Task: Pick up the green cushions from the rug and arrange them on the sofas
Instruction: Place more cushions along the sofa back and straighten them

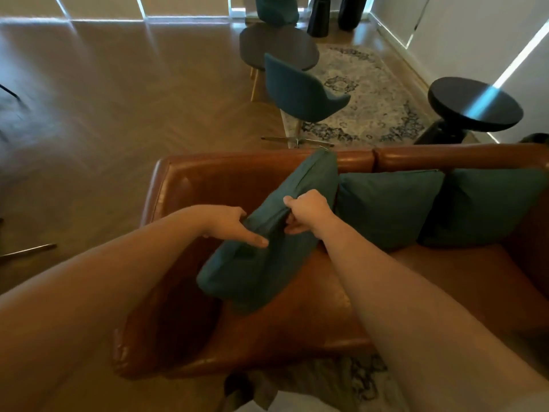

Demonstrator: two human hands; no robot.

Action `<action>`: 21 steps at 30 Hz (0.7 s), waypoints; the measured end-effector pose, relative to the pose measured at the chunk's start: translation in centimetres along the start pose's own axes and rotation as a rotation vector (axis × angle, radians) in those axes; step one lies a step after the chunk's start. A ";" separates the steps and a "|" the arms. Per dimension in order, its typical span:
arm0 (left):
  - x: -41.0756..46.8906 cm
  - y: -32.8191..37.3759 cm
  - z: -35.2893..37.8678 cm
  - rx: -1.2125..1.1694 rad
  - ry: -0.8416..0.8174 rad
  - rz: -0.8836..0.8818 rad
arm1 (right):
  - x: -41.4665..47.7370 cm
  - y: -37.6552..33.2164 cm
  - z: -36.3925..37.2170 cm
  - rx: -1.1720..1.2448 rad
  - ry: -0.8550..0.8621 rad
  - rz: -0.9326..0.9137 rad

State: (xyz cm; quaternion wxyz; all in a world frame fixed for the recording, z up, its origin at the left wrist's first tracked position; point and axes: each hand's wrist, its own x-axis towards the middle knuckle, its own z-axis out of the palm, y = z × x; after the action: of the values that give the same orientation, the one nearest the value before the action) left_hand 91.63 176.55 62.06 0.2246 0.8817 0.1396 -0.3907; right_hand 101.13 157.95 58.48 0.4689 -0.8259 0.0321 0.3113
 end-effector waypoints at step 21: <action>16.3 -1.6 -4.7 0.256 0.288 0.135 | 15.7 0.8 -7.9 -1.076 -0.228 -0.455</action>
State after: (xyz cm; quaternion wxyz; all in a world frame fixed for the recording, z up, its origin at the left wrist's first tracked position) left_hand 104.56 181.43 52.16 0.1142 0.9572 0.0602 -0.2590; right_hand 117.33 154.94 52.19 0.0400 -0.8950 -0.3587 0.2622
